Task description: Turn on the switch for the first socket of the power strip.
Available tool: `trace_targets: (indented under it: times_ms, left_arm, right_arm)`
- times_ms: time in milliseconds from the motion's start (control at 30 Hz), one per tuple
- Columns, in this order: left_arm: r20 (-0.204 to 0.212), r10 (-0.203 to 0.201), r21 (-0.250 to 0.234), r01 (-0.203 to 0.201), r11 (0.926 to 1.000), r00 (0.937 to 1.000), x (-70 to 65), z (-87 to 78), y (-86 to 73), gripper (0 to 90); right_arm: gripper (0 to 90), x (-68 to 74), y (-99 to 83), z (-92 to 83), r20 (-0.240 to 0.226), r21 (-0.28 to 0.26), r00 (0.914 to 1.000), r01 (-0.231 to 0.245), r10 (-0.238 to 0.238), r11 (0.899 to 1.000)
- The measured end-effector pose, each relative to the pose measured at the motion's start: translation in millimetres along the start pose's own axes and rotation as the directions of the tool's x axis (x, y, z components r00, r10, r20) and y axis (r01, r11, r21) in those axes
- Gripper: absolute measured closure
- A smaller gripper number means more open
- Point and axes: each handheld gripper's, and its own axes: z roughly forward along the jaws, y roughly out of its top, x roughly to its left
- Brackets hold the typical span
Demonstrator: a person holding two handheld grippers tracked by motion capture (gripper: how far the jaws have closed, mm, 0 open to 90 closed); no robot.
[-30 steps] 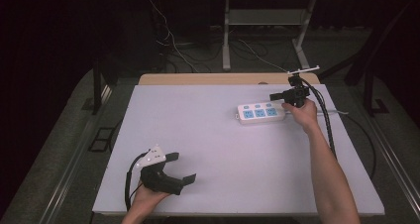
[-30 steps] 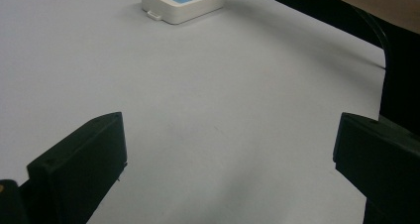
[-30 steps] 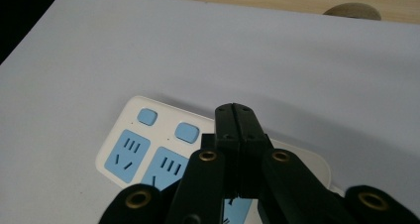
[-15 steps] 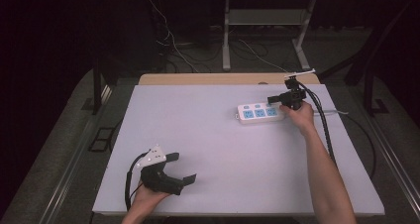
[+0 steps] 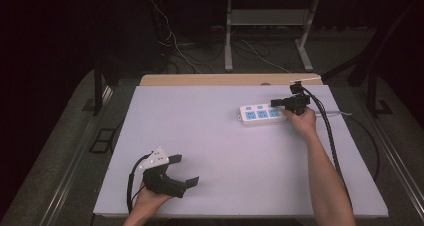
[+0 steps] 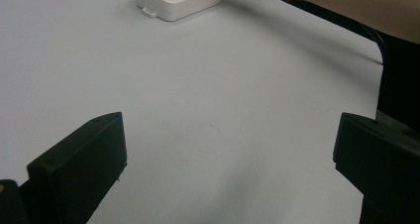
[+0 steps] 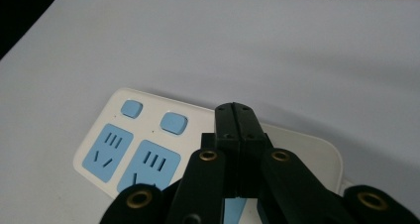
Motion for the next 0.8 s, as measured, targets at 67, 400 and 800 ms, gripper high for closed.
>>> trace_targets:
  times_ms: [67, 400, 800]
  left_arm:
    - [0.000, -0.002, 0.001, 0.002, 1.0000, 1.0000, 0.4, 0.4, -0.1, 0.0]
    - [-0.002, 0.005, 0.004, -0.005, 1.0000, 1.0000, 0.5, 0.7, 0.5, 0.0]
    - [-0.002, 0.008, 0.005, -0.008, 1.0000, 1.0000, 0.0, 0.7, 0.5, 0.0]
  right_arm:
    - [90.0, -0.1, -0.1, 0.1, 0.000, 0.001, 1.0000, 0.009, -0.009, 1.000]
    - [90.0, -1.3, -0.8, 0.5, -0.002, 0.000, 1.0000, -0.002, 0.002, 1.000]
    - [90.0, 5.6, 0.3, 2.0, 0.034, 0.022, 0.9989, 0.031, -0.032, 0.999]
